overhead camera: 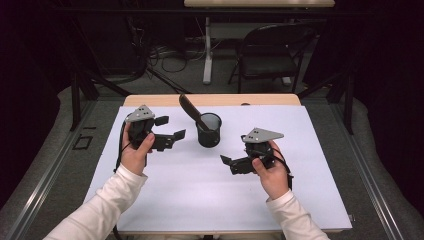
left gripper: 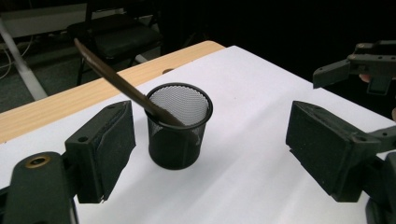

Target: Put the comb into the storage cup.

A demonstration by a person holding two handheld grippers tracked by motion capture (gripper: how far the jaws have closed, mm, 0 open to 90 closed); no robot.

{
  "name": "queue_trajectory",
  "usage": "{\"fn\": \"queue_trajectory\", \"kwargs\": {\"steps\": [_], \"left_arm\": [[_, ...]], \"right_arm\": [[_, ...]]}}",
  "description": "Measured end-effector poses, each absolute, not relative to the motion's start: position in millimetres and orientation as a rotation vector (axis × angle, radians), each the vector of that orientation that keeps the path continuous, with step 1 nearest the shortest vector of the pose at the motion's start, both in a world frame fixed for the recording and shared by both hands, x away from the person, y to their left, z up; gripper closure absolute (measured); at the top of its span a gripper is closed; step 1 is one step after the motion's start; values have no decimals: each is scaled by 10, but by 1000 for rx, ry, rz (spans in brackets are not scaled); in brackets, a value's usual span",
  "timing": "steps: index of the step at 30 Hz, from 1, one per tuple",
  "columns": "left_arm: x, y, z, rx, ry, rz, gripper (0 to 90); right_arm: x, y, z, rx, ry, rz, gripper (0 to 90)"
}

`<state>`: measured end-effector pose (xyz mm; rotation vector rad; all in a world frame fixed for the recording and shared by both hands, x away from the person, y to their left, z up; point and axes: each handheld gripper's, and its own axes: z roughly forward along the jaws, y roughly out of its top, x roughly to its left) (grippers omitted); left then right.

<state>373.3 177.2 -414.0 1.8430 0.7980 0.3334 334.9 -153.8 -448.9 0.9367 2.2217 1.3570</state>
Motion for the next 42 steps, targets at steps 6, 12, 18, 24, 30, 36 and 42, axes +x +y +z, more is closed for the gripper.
{"fn": "queue_trajectory", "kwargs": {"steps": [6,12,18,24,30,36,42], "left_arm": [[3676,1844,-4191,1843,802,331,159],[3631,1904,-4245,1835,814,327,159],[3583,1930,-4286,1836,813,321,159],[3525,1937,-4304,1836,802,318,159],[3470,1951,-4323,1837,791,322,159],[3420,1983,-4374,1833,792,322,159],[3375,2045,-4435,1822,797,328,159]], "right_arm": [[3302,-1606,-4505,957,2190,1369,86],[3260,-1690,-4535,979,2166,1398,128],[3227,-1747,-4563,993,2175,1377,138],[3181,-1801,-4581,997,2170,1401,140],[3128,-1872,-4602,1013,2162,1404,140],[3070,-1938,-4659,1018,2172,1390,141],[3017,-2019,-4764,1060,2167,1349,142]]}}
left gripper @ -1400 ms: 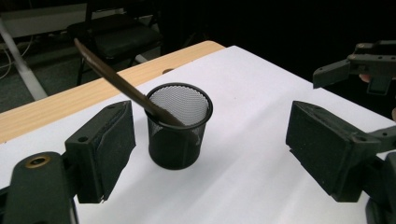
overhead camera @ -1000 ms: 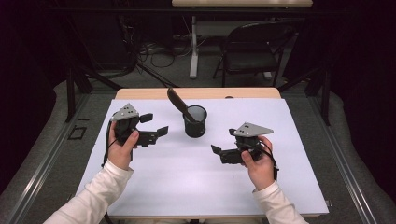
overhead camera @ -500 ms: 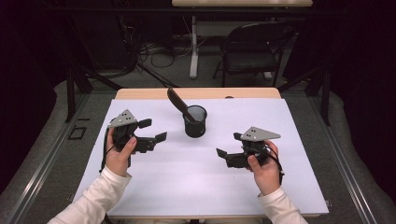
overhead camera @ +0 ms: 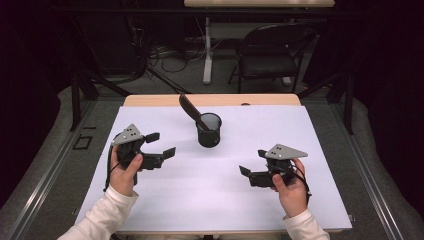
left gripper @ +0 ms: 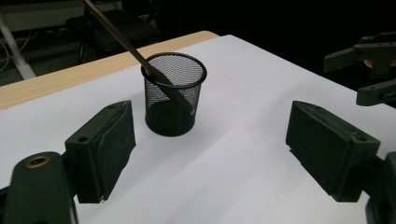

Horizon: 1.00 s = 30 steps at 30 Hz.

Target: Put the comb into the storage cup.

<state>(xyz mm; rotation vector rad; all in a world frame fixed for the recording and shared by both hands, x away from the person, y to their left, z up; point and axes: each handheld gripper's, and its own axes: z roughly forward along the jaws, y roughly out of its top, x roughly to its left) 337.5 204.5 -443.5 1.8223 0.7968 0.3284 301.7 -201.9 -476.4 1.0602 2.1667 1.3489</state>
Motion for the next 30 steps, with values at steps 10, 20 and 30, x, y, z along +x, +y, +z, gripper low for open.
{"fn": "queue_trajectory", "kwargs": {"steps": [10,20,30], "left_arm": [[3274,2109,-4563,1828,808,333,159],[3206,2170,-4718,1819,826,342,159],[3157,2228,-4873,1821,839,357,159]], "right_arm": [[2928,-2135,-4887,1092,2169,1334,141],[2856,-2245,-4998,1121,2165,1322,143],[2814,-2258,-5055,1127,2173,1312,142]]}}
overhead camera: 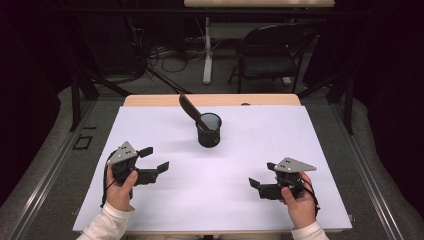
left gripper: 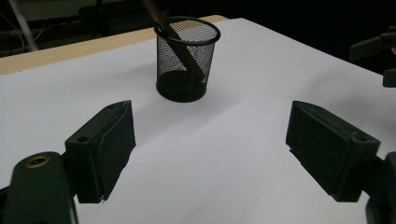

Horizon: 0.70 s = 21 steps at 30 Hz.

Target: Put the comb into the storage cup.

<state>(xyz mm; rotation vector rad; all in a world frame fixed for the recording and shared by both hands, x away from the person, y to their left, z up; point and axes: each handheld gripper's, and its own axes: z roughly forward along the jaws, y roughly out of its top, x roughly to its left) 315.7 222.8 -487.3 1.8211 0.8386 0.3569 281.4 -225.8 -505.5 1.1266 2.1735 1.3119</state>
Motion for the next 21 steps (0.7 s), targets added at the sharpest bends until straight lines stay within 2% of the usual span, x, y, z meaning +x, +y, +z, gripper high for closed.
{"fn": "queue_trajectory", "kwargs": {"steps": [21], "left_arm": [[3140,2212,-5187,1809,877,343,159]], "right_arm": [[2830,-2311,-5238,1140,2133,1311,142]]}}
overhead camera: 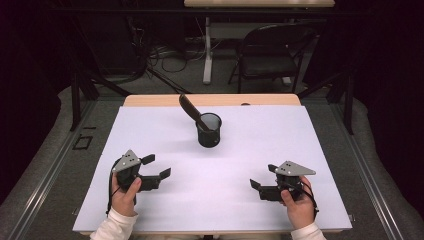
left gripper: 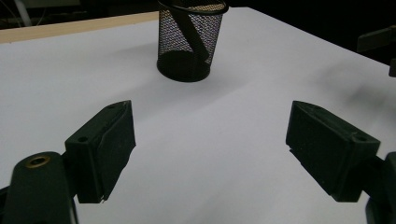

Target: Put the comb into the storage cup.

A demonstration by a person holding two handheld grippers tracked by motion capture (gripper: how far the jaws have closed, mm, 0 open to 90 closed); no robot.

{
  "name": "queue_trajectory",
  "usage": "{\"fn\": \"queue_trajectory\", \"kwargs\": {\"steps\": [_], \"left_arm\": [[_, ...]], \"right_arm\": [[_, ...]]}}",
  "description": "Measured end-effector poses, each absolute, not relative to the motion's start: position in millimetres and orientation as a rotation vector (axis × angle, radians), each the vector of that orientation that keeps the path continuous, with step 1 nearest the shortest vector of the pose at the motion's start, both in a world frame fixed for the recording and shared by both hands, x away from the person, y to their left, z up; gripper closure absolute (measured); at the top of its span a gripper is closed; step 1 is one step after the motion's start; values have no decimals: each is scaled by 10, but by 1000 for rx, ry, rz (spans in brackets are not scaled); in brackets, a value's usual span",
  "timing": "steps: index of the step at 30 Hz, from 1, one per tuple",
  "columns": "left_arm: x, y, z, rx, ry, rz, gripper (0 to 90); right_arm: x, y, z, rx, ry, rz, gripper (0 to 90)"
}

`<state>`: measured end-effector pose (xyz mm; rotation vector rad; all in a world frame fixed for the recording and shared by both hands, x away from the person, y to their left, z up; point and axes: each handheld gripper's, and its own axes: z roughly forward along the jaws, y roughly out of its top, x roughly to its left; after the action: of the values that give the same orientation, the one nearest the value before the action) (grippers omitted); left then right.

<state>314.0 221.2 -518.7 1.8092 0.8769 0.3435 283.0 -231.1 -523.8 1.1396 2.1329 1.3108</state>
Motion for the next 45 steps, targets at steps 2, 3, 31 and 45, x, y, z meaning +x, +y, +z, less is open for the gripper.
{"fn": "queue_trajectory", "kwargs": {"steps": [2,3,31,45], "left_arm": [[3139,2217,-5205,1810,878,343,160],[3139,2216,-5213,1810,879,339,159],[3133,2222,-5325,1825,885,328,159],[3132,2239,-5349,1829,894,325,160]], "right_arm": [[2827,-2320,-5242,1145,2126,1315,142],[2826,-2324,-5241,1146,2125,1316,143],[2872,-2333,-5326,1144,2128,1309,145],[2871,-2333,-5348,1147,2150,1313,145]]}}
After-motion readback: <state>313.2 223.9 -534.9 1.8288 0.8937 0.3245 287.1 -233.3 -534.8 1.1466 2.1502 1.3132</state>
